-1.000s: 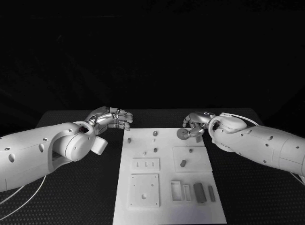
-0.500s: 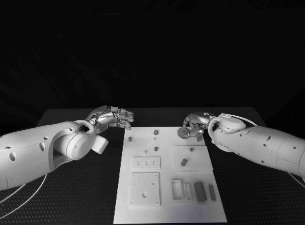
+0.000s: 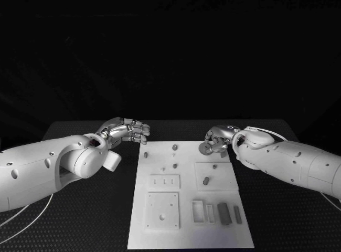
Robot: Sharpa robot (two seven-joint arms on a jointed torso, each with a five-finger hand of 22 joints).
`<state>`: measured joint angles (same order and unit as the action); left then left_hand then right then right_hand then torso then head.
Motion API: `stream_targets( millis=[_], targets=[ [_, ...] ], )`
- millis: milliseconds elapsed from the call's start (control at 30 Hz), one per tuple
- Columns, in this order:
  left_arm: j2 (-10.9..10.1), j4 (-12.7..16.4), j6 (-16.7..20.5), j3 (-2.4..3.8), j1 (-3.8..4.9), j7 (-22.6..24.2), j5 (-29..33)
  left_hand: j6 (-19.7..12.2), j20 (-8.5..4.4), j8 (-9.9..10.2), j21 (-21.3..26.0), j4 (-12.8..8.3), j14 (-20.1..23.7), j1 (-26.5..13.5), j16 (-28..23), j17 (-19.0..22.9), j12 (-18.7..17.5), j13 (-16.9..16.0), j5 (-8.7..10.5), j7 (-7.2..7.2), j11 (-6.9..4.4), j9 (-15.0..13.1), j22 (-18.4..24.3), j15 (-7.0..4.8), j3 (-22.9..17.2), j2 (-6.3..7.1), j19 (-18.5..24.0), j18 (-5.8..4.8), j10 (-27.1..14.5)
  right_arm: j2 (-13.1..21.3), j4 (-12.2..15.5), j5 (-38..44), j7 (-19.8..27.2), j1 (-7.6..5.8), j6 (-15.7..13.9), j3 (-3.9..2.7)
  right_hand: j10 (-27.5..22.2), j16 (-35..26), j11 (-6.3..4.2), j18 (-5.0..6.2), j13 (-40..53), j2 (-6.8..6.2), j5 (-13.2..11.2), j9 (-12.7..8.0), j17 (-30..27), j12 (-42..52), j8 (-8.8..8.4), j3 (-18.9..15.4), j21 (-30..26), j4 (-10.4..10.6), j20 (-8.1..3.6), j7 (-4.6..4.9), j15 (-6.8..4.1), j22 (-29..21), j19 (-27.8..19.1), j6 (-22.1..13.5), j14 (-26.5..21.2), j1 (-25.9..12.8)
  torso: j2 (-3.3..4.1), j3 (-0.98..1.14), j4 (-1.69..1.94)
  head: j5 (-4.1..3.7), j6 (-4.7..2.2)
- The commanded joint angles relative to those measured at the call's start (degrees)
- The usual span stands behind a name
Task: Assemble the parts on the task board
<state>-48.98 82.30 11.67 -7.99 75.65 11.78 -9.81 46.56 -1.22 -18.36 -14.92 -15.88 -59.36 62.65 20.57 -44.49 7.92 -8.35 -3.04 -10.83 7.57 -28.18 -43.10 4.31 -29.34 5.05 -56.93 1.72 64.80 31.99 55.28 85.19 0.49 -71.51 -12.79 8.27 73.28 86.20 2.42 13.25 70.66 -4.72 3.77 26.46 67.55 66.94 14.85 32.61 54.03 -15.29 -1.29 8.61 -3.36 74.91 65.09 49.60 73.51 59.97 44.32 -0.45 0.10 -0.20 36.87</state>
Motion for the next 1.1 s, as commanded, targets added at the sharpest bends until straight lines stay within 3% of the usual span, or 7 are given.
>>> stream_targets(
  millis=[33, 567, 700, 933, 1100],
  targets=[
    [0.0, 0.3, -0.8, 0.06, 0.07, 0.5, 0.0, -0.1, 0.03, 0.3, 0.3, 0.0, 0.1, -0.6, -0.3, -0.1, -0.2, -0.1, 0.23, -0.27, 0.11, 0.1, -0.1, 0.18, 0.4, 0.05, 0.5, 1.14, 0.2, -0.3, -0.3, 1.5, 0.2, 0.48, 0.8, 0.31, 0.1, 0.3, -0.24, 1.75, 0.0, 0.45, 0.1, -0.1, 0.0, 0.3, 0.27, 0.0, 0.3, -0.3, -0.28, 0.0, -0.47, 1.2, -0.3, 0.2, 0.0, 0.0, 0.06, 0.0, -0.04, 0.09, 0.07],
    [-0.6, 0.8, -0.7, 0.06, 0.07, 0.3, 0.0, -0.1, 0.02, 0.3, 0.3, 0.0, 0.1, -0.6, -0.4, -0.1, -0.3, -0.1, 0.23, -0.28, 0.11, 0.1, -0.1, 0.17, 0.4, 0.06, 0.5, 1.14, 0.2, -0.3, -0.4, 4.8, -0.5, 1.73, 1.2, 0.98, 0.0, 0.3, -0.18, 1.75, -0.2, -0.48, 0.1, -0.2, -0.3, 0.1, 0.12, 0.0, 0.3, -1.1, -0.29, 0.08, -0.45, 1.2, -0.3, -0.1, -0.2, 0.3, -0.02, 0.01, -0.13, 0.31, 0.9],
    [-0.5, 0.8, -0.6, 0.06, 0.07, 0.3, 0.0, -0.1, 0.02, 0.3, 0.3, -0.1, 0.0, -0.6, -0.4, -0.1, -0.3, -0.1, 0.22, -0.28, 0.1, 0.1, -0.1, 0.17, 0.4, 0.06, 0.5, 1.15, 0.2, -0.3, -0.3, 5.4, -0.5, 2.06, 1.5, 1.16, -0.4, 0.2, 0.01, 1.75, -0.4, -1.31, 0.1, -0.4, -0.5, -0.3, -0.38, 0.0, 0.3, -1.2, -0.27, 0.3, -0.28, 1.1, -0.4, -1.0, -0.4, 0.7, -0.01, 0.03, -0.2, 0.34, 1.08],
    [-0.4, 0.7, -0.7, 0.06, 0.07, 0.3, 0.0, -0.1, 0.02, 0.3, 0.3, 0.0, 0.0, -0.6, -0.4, -0.2, -0.3, -0.1, 0.22, -0.28, 0.1, 0.1, -0.1, 0.17, 0.4, 0.03, 0.5, 1.15, 0.2, -0.5, -0.6, 6.0, -0.4, 2.71, 1.2, 1.29, -0.3, 0.2, -0.02, 1.75, -0.2, -0.66, 0.1, -0.2, -0.4, 0.0, 0.07, 0.2, 0.3, -1.2, -0.25, 0.24, -0.27, 1.1, -0.4, -0.2, -0.3, 1.2, 0.0, 0.05, -0.12, 0.21, 1.22],
    [-0.5, 0.7, -0.6, 0.06, 0.07, 0.3, 0.0, -0.1, 0.02, 0.3, 0.3, 0.0, 0.0, -0.6, -0.5, -0.2, -0.3, -0.1, 0.23, -0.28, 0.1, 0.1, -0.1, 0.17, 0.4, 0.01, 0.5, 1.15, 0.2, -0.3, -0.5, 5.8, -0.2, 2.73, 0.7, 1.29, 0.0, 0.4, -0.46, 1.75, 0.0, 0.81, 0.1, 0.2, -0.2, 0.3, 0.96, 0.3, 0.4, -1.2, -0.21, -0.24, -0.62, 1.1, -0.4, 1.4, 0.0, 1.4, -0.03, 0.05, -0.11, 0.23, 1.22]
  ],
)
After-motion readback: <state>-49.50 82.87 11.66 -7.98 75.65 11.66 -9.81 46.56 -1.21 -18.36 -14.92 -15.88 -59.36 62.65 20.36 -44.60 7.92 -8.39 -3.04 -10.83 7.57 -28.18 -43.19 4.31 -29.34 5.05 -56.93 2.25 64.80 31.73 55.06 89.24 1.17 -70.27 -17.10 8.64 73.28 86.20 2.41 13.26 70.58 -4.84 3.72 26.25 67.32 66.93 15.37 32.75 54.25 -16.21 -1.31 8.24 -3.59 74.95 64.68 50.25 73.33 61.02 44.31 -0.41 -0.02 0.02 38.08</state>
